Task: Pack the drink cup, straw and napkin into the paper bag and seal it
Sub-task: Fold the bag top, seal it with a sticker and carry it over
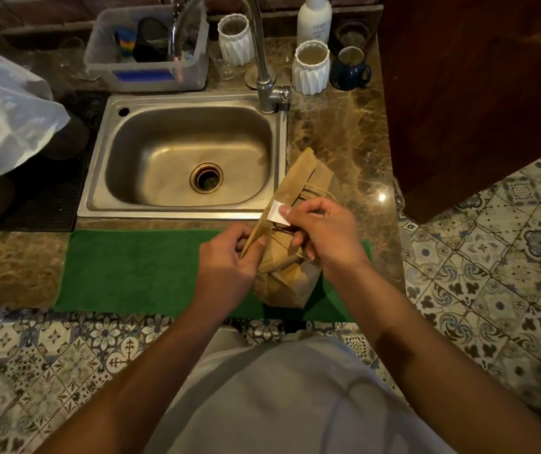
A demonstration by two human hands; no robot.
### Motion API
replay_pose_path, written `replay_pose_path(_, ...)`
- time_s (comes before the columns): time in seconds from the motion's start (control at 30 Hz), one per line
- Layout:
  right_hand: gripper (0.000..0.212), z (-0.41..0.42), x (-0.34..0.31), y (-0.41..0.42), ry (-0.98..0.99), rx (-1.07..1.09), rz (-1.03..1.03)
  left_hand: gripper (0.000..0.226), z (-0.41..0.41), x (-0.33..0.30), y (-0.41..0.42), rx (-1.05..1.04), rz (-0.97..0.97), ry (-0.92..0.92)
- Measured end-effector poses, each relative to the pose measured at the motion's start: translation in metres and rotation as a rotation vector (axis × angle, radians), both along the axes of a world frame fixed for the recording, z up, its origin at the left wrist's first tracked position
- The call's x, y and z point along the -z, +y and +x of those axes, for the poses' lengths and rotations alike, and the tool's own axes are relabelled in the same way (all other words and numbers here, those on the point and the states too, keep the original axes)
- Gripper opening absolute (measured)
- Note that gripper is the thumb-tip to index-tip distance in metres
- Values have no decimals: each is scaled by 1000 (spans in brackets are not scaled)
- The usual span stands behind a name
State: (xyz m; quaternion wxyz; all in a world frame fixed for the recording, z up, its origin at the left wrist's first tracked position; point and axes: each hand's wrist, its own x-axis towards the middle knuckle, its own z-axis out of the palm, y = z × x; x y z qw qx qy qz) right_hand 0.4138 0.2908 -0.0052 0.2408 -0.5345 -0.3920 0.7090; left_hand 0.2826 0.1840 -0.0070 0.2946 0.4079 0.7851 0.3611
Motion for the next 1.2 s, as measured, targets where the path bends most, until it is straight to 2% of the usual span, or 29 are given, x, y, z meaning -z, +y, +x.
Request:
replay_pose_path(0.2,18,2,1,-4,-8,99,51,9,1,-1,-1,-29,0,-42)
replay_pose_path(0.37,23,-4,1,-7,-9,132,36,9,4,-1,0,-3,17,-6)
replay_pose_path(0.7,39,2,4,5,-309,-141,271,8,6,4,-3,76,93,135)
replay_pose_path(0.83,49,9,10,11,-489,-250,468,9,4,4,-2,69,79,88)
replay_pose_path(1.03,51,16,-1,19,-792,-403,794,10,-7,-3,2,100,-2,54)
replay_pose_path(1.13,38,25,-15,30,-834,-642,923,11,-11,-7,4,111,-47,54)
replay_pose_path(1.2,26,28,-29,39,-795,-714,1071,9,-15,-9,7,126,-78,43)
